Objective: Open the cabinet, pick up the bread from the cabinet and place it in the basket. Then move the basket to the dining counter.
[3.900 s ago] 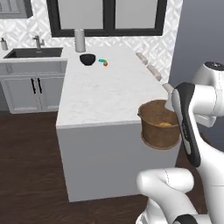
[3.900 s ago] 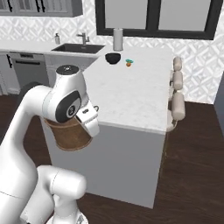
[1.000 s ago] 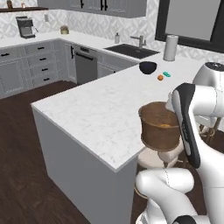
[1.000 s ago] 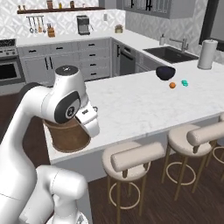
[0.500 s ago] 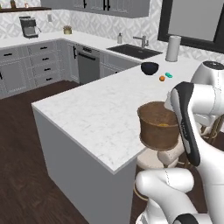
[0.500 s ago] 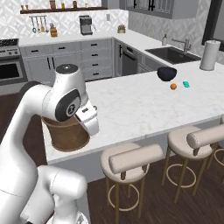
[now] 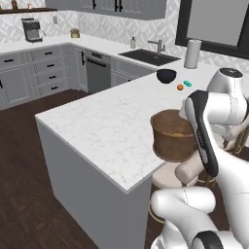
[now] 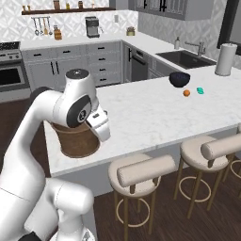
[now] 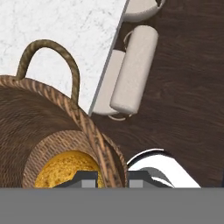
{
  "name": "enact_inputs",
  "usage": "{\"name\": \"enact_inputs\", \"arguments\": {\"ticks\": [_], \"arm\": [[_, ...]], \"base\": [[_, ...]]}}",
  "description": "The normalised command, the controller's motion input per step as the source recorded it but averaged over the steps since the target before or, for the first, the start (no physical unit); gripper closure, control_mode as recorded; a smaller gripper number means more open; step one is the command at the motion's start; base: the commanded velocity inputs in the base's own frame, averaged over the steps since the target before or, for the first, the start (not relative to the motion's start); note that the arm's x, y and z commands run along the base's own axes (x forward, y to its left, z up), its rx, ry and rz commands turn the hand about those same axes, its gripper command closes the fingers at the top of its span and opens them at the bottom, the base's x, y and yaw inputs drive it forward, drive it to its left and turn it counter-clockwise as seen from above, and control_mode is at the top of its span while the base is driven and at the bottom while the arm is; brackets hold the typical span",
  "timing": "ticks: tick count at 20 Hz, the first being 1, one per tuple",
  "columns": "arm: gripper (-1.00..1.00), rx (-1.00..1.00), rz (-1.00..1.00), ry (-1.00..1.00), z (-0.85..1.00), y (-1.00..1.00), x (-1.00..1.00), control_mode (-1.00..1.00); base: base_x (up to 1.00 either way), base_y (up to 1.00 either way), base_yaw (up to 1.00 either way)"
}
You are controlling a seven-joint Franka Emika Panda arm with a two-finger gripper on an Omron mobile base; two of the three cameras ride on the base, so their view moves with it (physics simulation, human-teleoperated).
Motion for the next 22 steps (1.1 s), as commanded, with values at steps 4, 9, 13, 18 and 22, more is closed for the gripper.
{"name": "enact_inputs", "arguments": {"ticks": [4, 9, 13, 18, 22], "arm": [[1.00, 0.02, 0.00, 0.00, -0.04, -0.13, 1.00, -1.00], [1.00, 0.00, 0.00, 0.00, -0.23, -0.04, 1.00, -1.00], [1.00, 0.00, 0.00, -0.04, -0.71, -0.07, 0.71, -1.00], [1.00, 0.00, 0.00, 0.00, -0.63, -0.04, 0.91, -1.00], [1.00, 0.00, 0.00, 0.00, -0.67, 0.00, 0.87, -1.00]], "base": [[0.00, 0.00, 0.00], [0.00, 0.00, 0.00], [0.00, 0.00, 0.00], [0.00, 0.00, 0.00], [0.00, 0.00, 0.00]]}}
